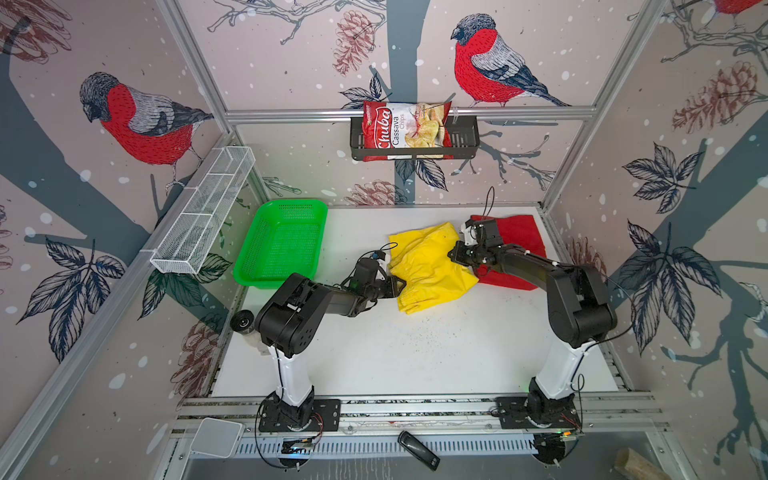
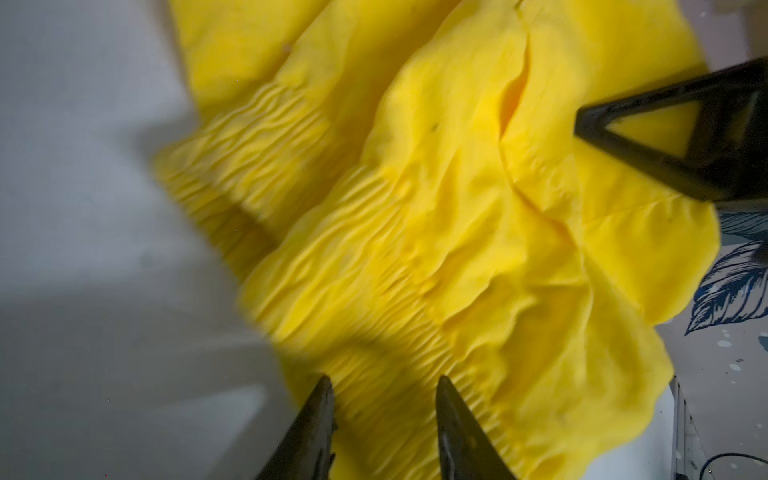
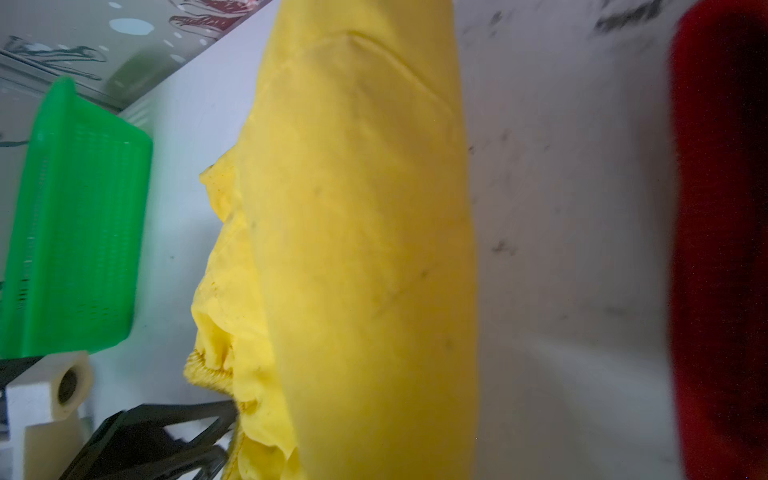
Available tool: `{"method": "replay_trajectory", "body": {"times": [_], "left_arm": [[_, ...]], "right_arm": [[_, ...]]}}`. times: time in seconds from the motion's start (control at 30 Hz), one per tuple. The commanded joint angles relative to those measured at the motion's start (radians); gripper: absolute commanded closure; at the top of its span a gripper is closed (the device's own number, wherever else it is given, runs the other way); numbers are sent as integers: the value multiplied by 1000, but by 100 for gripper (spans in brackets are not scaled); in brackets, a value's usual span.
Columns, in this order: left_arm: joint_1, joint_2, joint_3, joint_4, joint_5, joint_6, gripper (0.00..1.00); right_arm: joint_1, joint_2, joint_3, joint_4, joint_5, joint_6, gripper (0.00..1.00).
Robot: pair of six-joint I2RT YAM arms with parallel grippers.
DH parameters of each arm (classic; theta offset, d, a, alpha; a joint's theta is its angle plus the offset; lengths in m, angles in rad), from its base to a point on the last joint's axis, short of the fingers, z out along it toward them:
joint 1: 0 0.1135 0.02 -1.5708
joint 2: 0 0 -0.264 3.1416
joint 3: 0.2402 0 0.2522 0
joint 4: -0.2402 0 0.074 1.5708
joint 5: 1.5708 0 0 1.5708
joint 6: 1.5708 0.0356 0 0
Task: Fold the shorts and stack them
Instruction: 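Lift the yellow bundle with the right gripper while the left releases, then carry the yellow shorts with the right gripper onto the red shorts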
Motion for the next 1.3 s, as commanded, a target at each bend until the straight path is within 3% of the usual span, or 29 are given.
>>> {"method": "replay_trajectory", "body": {"times": [0.0,0.43,1.27], "left_arm": [[2,-23,10,-64,-7,-1,58],[30,-100,11,-144,-50,51,57],[42,-118,37,-183,-71,62,57]], "right_arm": [[-7,13,86,-174,101,-143,94],[-44,57,410,-390,168,-300,97],[-159,125,775,-675,76,-488,98]]}}
